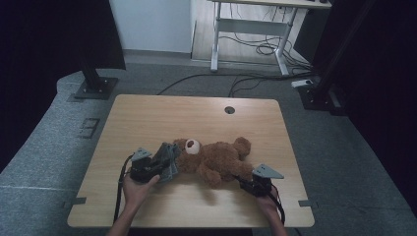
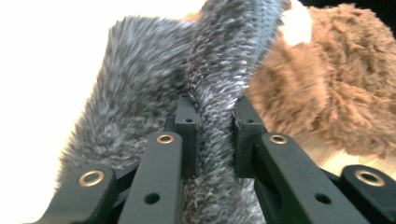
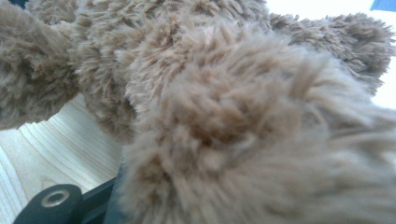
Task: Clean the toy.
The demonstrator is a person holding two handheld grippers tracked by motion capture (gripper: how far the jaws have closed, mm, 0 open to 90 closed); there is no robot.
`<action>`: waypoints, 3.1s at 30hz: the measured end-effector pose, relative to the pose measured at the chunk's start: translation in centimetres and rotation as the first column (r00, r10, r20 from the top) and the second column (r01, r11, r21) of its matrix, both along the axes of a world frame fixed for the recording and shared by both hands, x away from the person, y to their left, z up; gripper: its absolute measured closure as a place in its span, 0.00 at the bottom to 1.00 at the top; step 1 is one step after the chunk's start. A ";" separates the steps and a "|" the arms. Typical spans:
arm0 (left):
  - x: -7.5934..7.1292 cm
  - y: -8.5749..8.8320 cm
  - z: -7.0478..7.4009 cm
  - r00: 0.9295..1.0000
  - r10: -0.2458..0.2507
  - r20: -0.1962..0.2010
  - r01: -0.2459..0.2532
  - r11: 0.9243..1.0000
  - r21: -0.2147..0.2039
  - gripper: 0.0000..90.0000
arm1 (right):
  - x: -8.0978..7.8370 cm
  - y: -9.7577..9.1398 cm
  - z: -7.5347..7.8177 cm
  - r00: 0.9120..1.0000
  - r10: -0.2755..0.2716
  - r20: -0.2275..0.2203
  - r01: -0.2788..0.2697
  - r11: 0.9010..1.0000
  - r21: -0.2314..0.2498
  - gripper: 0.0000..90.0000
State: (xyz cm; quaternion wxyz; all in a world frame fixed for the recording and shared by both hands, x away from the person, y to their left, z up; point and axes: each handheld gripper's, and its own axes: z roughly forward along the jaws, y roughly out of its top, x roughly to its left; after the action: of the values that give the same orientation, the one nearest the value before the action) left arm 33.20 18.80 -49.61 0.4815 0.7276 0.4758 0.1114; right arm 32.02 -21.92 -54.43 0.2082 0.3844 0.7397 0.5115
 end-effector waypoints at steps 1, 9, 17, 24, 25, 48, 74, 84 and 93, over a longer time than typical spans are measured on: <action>-0.1 -0.2 0.3 1.000 -0.005 0.013 0.005 1.000 -0.003 0.85 | 0.0 0.0 0.0 1.000 -0.001 0.001 0.001 1.000 0.001 0.65; 0.2 -8.4 5.7 0.978 -0.166 0.125 0.166 0.986 0.012 0.85 | 0.0 -0.1 0.0 1.000 0.001 0.005 -0.001 1.000 0.006 0.65; 1.8 -18.5 6.2 0.948 -0.305 0.086 0.299 0.951 0.082 0.84 | 0.0 -0.1 -0.1 1.000 0.009 0.007 -0.009 1.000 0.010 0.65; 2.3 -18.5 3.1 0.949 -0.315 0.023 0.314 0.948 0.047 0.85 | -0.1 -0.3 -0.1 1.000 0.022 0.005 -0.022 1.000 -0.011 0.65; 2.1 -17.9 3.2 0.951 -0.306 0.029 0.305 0.951 0.045 0.85 | -0.1 -0.3 -0.1 1.000 0.027 0.006 -0.027 1.000 -0.012 0.65; -0.7 -2.3 1.8 0.996 -0.043 0.077 0.043 0.999 0.005 0.84 | -0.3 -0.4 -0.3 0.998 0.056 -0.005 -0.056 0.998 0.001 0.65; 1.5 -1.8 6.1 0.993 -0.025 0.114 0.028 0.999 -0.023 0.84 | -0.2 -0.5 -0.4 0.998 0.064 -0.013 -0.064 0.998 0.003 0.65; 5.5 -5.3 3.6 1.000 -0.003 0.015 0.002 0.999 0.037 0.84 | -0.3 -0.4 -0.4 0.998 0.067 -0.017 -0.067 0.998 0.006 0.65; 6.0 -1.9 0.7 0.993 0.089 -0.074 -0.080 0.990 0.118 0.84 | -0.3 -0.2 -0.4 0.997 0.068 -0.020 -0.068 0.998 0.005 0.65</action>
State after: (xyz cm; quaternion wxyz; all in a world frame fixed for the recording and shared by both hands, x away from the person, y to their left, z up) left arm 39.19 16.89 -48.92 0.4142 0.7372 0.5178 0.1300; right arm 31.75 -22.12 -54.85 0.1825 0.3645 0.7533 0.5161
